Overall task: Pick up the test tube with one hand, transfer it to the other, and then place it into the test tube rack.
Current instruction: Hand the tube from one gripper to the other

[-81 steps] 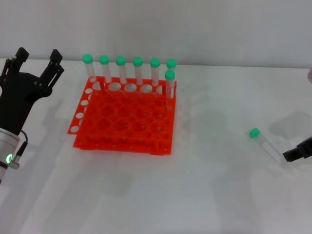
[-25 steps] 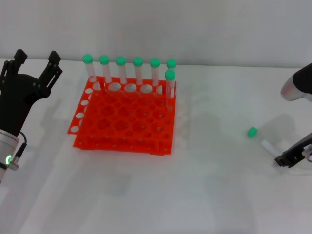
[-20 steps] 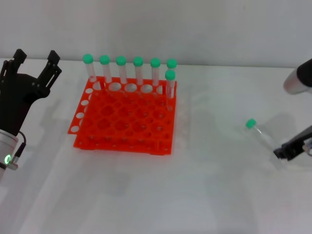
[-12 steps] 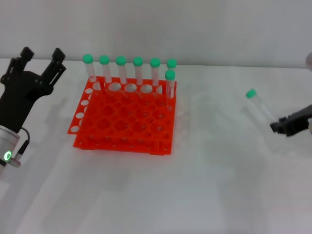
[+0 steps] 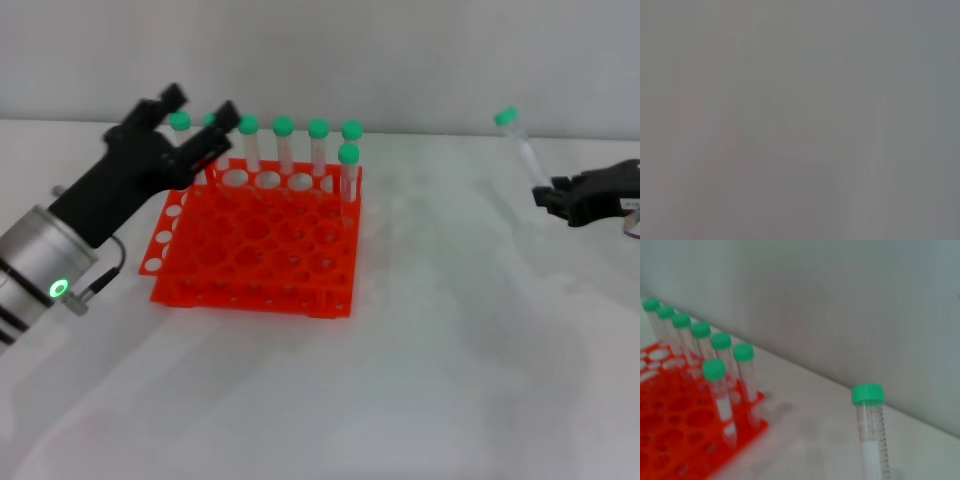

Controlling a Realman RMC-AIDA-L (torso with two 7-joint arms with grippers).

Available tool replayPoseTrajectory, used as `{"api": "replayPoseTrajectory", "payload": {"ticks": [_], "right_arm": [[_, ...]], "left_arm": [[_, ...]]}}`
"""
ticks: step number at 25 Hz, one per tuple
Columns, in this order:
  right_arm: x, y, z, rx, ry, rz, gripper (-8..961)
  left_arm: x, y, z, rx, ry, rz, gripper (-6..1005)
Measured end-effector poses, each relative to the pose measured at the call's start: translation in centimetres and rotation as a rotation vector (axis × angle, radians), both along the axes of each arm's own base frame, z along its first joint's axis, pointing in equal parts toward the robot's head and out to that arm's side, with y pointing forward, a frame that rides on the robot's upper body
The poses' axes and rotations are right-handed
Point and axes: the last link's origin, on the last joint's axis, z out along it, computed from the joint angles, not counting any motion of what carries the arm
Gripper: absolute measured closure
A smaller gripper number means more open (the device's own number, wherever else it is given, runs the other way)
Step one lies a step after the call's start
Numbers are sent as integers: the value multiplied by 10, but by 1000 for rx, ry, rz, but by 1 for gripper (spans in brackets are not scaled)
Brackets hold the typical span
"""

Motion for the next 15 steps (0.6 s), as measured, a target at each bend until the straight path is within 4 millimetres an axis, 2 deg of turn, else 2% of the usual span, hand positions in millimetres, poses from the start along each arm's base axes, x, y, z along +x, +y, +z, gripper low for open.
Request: {"api": "replayPoseTrajectory", "payload": {"ticks": [8, 15], "right_arm": [[0, -2, -19, 2, 130, 161, 735], [-6, -6, -28, 5, 197, 246, 726]], "left_arm": [[29, 21, 2, -233, -45, -67, 174], [54, 36, -15, -397, -21, -65, 176]]}}
